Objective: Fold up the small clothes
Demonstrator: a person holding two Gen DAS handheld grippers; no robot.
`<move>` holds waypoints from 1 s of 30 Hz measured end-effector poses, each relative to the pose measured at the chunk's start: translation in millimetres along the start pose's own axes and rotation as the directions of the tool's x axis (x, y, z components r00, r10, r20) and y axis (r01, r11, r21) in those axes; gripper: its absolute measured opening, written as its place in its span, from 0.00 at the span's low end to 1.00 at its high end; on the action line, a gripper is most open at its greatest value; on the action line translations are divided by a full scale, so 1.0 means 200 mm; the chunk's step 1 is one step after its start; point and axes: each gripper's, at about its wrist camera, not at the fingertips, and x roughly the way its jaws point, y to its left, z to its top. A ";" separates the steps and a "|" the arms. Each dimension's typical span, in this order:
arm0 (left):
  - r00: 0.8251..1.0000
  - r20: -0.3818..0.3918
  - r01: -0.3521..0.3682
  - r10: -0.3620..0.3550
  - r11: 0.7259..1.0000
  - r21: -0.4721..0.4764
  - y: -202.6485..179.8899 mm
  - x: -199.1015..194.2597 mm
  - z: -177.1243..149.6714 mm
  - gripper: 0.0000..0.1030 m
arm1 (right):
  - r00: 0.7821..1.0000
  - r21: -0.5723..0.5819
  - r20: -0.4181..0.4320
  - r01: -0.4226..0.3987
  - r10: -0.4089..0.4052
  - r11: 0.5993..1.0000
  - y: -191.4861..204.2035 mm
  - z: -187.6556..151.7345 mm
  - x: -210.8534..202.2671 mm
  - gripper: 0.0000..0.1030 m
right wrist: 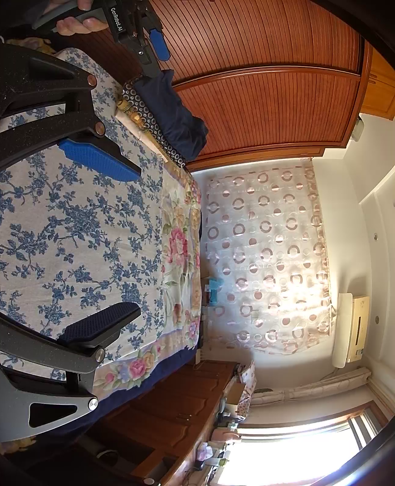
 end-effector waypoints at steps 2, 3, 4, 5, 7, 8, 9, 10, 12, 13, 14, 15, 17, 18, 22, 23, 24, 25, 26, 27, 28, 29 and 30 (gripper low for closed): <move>1.000 0.001 0.001 -0.001 1.000 0.000 0.00 0.00 0.00 0.79 | 1.000 -0.002 0.002 -0.001 0.001 1.000 0.00 0.00 0.00 0.81; 1.000 0.001 0.001 -0.001 1.000 0.000 0.00 0.00 0.00 0.79 | 1.000 -0.002 0.002 -0.002 0.002 1.000 0.00 0.00 0.00 0.81; 1.000 0.001 0.001 -0.001 1.000 0.000 0.00 0.00 0.00 0.79 | 1.000 -0.002 0.003 -0.002 0.002 1.000 0.00 0.00 0.00 0.81; 1.000 0.002 0.001 -0.001 1.000 0.000 0.00 0.00 0.00 0.79 | 1.000 -0.003 0.002 -0.003 0.003 1.000 0.00 0.00 0.00 0.81; 1.000 0.001 0.001 -0.001 1.000 0.000 0.00 0.00 0.00 0.79 | 1.000 -0.004 0.002 -0.004 0.004 1.000 0.00 0.00 0.00 0.81; 1.000 0.002 0.000 0.000 1.000 0.000 0.00 0.00 0.00 0.79 | 1.000 -0.005 0.003 -0.003 0.003 1.000 -0.01 0.00 0.00 0.81; 1.000 0.002 0.001 -0.001 1.000 0.000 0.00 0.00 0.00 0.79 | 1.000 -0.004 0.002 -0.003 0.003 1.000 0.00 0.00 0.00 0.81; 1.000 0.002 0.001 -0.001 1.000 0.000 0.00 0.00 0.00 0.79 | 1.000 -0.003 0.002 -0.004 0.004 1.000 -0.01 0.00 0.00 0.81; 1.000 0.003 0.001 -0.001 1.000 0.000 0.00 0.00 0.00 0.79 | 1.000 -0.004 0.002 -0.003 0.003 1.000 -0.01 0.00 0.00 0.81; 1.000 0.004 0.001 -0.001 1.000 0.000 0.00 0.00 0.00 0.79 | 1.000 -0.004 0.002 -0.003 0.003 1.000 0.00 -0.01 0.00 0.81; 1.000 0.004 0.001 -0.001 1.000 0.000 0.00 0.00 0.00 0.79 | 1.000 -0.004 0.002 -0.003 0.003 1.000 0.00 -0.01 0.00 0.81; 1.000 0.005 0.002 -0.002 1.000 0.000 0.00 0.00 -0.01 0.79 | 1.000 -0.005 0.003 -0.002 0.002 1.000 0.00 0.00 0.00 0.81; 1.000 0.005 0.002 -0.002 1.000 0.001 0.00 0.00 -0.01 0.79 | 1.000 -0.005 0.003 -0.002 0.002 1.000 0.00 -0.01 0.00 0.81; 1.000 0.005 0.002 -0.002 1.000 0.001 0.00 0.00 -0.01 0.79 | 1.000 -0.005 0.002 -0.002 0.002 1.000 0.00 0.00 0.00 0.81; 1.000 0.005 0.002 -0.002 1.000 0.001 0.00 0.00 -0.01 0.79 | 1.000 -0.005 0.004 -0.002 0.002 1.000 -0.01 -0.01 0.00 0.81; 1.000 0.005 0.002 -0.002 1.000 0.002 0.00 0.00 -0.01 0.79 | 1.000 -0.005 0.004 -0.003 0.003 1.000 -0.01 -0.01 0.00 0.81; 1.000 0.005 0.003 -0.003 1.000 0.001 0.00 0.00 -0.01 0.79 | 1.000 -0.005 0.004 -0.002 0.003 1.000 -0.01 -0.01 0.00 0.81; 1.000 0.005 0.003 -0.003 1.000 0.001 0.00 0.00 -0.01 0.79 | 1.000 -0.005 0.005 -0.002 0.002 1.000 -0.01 -0.01 0.00 0.81; 1.000 0.005 0.004 -0.004 1.000 0.002 -0.01 0.00 0.00 0.79 | 1.000 -0.005 0.005 -0.003 0.003 1.000 -0.01 -0.01 0.00 0.81; 1.000 0.005 0.004 -0.004 1.000 0.002 -0.01 0.00 0.00 0.79 | 1.000 -0.006 0.005 -0.002 0.003 1.000 -0.01 -0.01 0.00 0.81; 1.000 0.004 0.003 -0.003 1.000 0.002 -0.01 0.00 0.00 0.79 | 1.000 -0.005 0.005 -0.002 0.002 1.000 -0.01 -0.01 0.00 0.81; 1.000 0.005 0.004 -0.004 1.000 0.002 -0.01 0.00 0.00 0.79 | 1.000 -0.005 0.005 -0.002 0.002 1.000 -0.01 -0.01 0.00 0.81; 1.000 0.005 0.004 -0.004 1.000 0.001 -0.01 0.00 -0.01 0.79 | 1.000 -0.005 0.005 -0.002 0.002 1.000 -0.01 -0.01 0.00 0.81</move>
